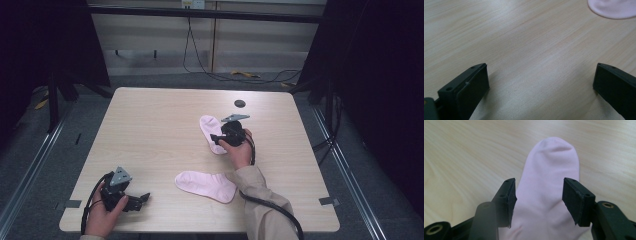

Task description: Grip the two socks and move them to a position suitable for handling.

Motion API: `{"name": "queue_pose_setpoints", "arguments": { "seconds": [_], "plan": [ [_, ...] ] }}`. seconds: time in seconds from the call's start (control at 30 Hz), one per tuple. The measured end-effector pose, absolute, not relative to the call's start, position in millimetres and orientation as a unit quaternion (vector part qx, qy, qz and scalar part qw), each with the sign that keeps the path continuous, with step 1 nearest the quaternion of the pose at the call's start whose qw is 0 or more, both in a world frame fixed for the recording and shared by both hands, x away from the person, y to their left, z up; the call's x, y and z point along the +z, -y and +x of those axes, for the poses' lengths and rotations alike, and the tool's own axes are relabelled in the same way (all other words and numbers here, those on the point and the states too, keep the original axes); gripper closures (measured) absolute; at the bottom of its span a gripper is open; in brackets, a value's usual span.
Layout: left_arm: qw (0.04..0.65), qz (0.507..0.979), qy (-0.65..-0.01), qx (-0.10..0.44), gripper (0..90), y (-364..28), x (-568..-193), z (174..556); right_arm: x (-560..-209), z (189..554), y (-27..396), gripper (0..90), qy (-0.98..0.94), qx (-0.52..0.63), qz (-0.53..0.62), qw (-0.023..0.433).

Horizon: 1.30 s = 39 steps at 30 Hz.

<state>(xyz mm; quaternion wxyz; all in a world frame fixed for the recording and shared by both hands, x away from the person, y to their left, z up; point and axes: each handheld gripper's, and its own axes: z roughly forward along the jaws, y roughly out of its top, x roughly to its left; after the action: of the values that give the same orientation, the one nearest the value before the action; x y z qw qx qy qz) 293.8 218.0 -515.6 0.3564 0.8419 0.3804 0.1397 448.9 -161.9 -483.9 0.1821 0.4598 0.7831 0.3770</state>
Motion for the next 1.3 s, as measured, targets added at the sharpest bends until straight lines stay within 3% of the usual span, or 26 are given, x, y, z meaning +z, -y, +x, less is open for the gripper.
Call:
{"name": "queue_pose_setpoints", "arguments": {
  "seconds": [0.27, 0.4, 0.47, 0.5, 0.67, 1.07, 1.3],
  "plan": [
    [0.355, 0.845, -0.375, 0.138, 0.0, -218.3, -515.2, 293.9, -493.0, 466.0, 142.6, 45.2, -0.782, 0.354, 0.478, 0.185],
    [0.358, 0.844, -0.376, 0.137, 0.0, -217.6, -515.5, 293.6, -503.3, 465.4, 141.4, 50.0, -0.789, 0.323, 0.484, 0.198],
    [0.358, 0.844, -0.376, 0.137, 0.0, -217.6, -515.4, 293.6, -506.1, 462.5, 145.0, 62.5, -0.780, 0.338, 0.486, 0.202],
    [0.358, 0.844, -0.376, 0.137, 0.0, -217.6, -515.5, 293.6, -505.3, 461.2, 149.3, 77.2, -0.781, 0.343, 0.484, 0.195],
    [0.358, 0.844, -0.375, 0.137, 0.0, -217.7, -515.4, 293.6, -500.2, 457.2, 164.3, 86.5, -0.776, 0.358, 0.487, 0.181],
    [0.359, 0.843, -0.376, 0.139, 0.0, -217.3, -515.7, 293.6, -452.8, 419.7, 201.1, 87.0, -0.809, 0.397, 0.391, 0.189],
    [0.357, 0.845, -0.374, 0.138, 0.0, -217.6, -515.5, 293.9, -445.4, 391.8, 210.7, 84.1, -0.838, 0.400, 0.322, 0.184]
  ]
}}
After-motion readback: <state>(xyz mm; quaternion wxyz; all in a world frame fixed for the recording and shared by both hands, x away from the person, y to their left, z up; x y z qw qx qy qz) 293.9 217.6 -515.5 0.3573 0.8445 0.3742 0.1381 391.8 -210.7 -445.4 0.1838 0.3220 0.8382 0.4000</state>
